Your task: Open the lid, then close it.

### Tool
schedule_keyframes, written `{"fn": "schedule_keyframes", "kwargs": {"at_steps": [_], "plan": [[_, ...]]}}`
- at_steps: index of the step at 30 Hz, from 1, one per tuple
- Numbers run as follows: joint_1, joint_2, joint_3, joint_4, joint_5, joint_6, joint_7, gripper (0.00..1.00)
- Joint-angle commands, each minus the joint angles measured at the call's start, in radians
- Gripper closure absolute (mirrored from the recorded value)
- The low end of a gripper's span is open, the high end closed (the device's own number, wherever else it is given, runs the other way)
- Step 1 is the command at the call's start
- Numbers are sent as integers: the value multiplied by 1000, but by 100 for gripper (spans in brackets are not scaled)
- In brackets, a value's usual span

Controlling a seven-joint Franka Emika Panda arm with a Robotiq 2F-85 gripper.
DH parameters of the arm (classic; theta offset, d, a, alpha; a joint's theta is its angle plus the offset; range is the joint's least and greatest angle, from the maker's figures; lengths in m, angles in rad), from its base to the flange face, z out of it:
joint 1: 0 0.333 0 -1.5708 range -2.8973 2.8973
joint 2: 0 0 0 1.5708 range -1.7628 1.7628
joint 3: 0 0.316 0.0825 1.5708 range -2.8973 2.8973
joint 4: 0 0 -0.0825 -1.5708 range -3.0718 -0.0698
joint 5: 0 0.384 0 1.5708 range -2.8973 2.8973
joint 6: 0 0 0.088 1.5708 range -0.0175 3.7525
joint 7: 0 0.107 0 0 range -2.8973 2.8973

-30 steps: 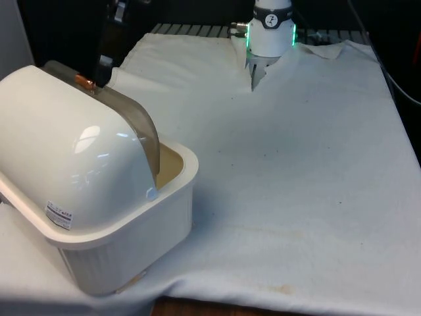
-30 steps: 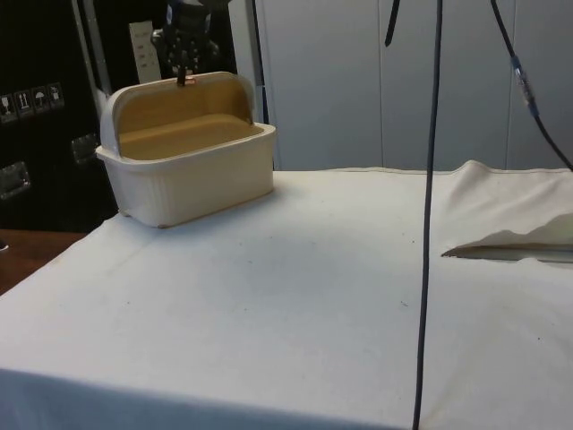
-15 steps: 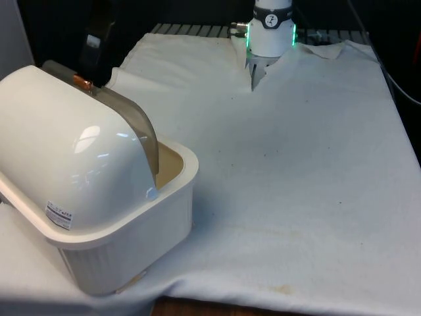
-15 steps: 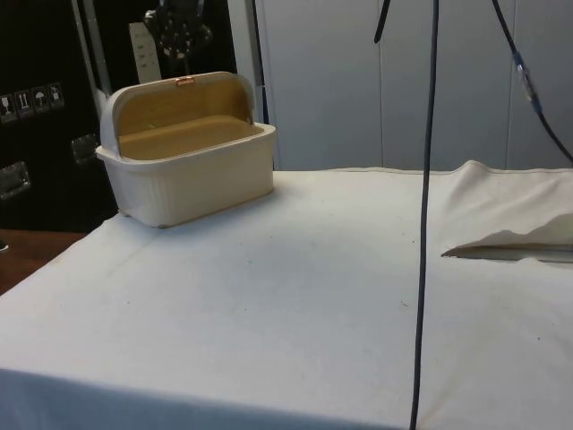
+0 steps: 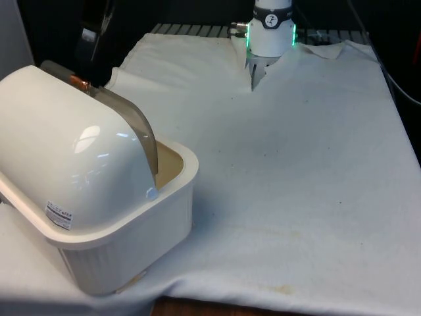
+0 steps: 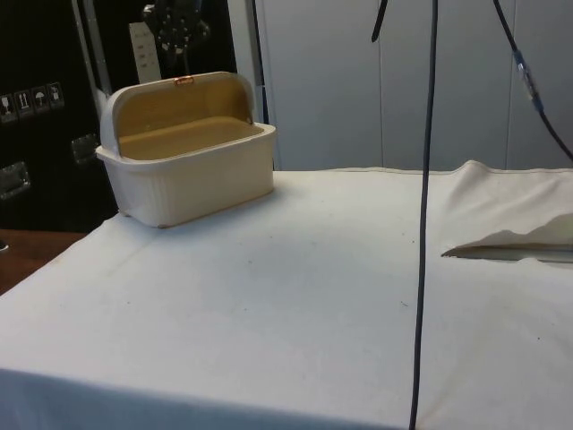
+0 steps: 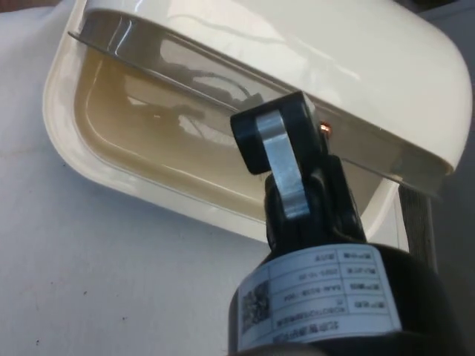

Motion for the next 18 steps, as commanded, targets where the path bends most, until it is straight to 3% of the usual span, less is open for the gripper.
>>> {"fn": "schedule_keyframes", "kwargs": {"at_steps": [1, 18], "plan": [[0, 0, -1, 0, 0, 0, 0, 100], [-3, 6, -18, 5, 2, 0, 30, 100]]}}
